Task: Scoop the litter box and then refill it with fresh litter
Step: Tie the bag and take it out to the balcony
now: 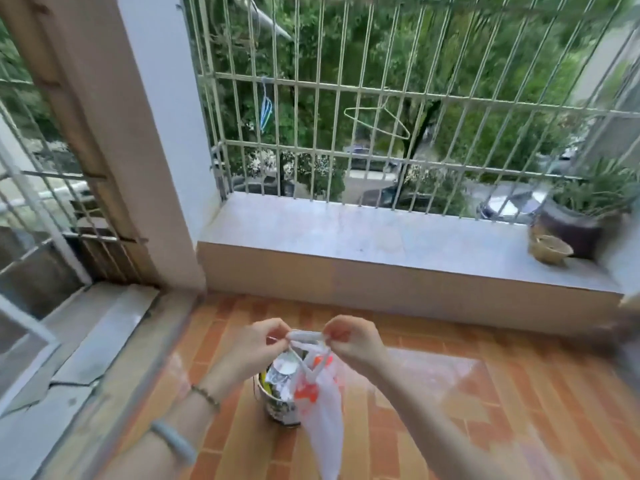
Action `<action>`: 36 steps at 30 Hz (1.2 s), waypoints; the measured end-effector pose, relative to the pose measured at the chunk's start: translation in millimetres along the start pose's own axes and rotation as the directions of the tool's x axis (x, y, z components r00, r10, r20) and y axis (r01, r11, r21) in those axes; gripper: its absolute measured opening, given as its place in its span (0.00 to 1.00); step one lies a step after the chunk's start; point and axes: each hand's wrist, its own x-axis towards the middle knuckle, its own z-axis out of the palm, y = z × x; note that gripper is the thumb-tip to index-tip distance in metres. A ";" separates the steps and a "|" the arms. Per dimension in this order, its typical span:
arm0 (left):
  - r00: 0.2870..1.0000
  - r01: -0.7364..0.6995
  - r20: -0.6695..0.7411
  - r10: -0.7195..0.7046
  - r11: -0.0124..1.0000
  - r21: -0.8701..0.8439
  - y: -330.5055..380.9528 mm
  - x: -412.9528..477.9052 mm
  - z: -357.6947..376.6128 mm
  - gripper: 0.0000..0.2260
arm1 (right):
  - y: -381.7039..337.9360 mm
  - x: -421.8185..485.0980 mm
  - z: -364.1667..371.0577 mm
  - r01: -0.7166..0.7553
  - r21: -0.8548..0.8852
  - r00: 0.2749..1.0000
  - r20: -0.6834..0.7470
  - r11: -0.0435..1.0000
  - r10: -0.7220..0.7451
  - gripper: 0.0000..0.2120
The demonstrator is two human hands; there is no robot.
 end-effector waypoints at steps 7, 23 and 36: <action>0.997 0.068 0.035 -0.068 0.998 0.007 -46.9 117.0 19.4 0.02 | 73.3 98.0 25.0 -0.088 -0.080 0.986 0.136 0.993 0.098 0.10; 0.907 0.362 0.209 -0.365 0.931 0.053 -226.2 285.7 136.4 0.05 | 271.8 233.6 135.2 -0.449 -0.104 0.841 0.287 0.887 0.459 0.07; 0.904 0.242 0.334 -0.269 0.963 0.120 -327.0 341.2 219.1 0.07 | 364.7 236.4 201.7 -0.571 -0.119 0.783 0.219 0.813 0.582 0.06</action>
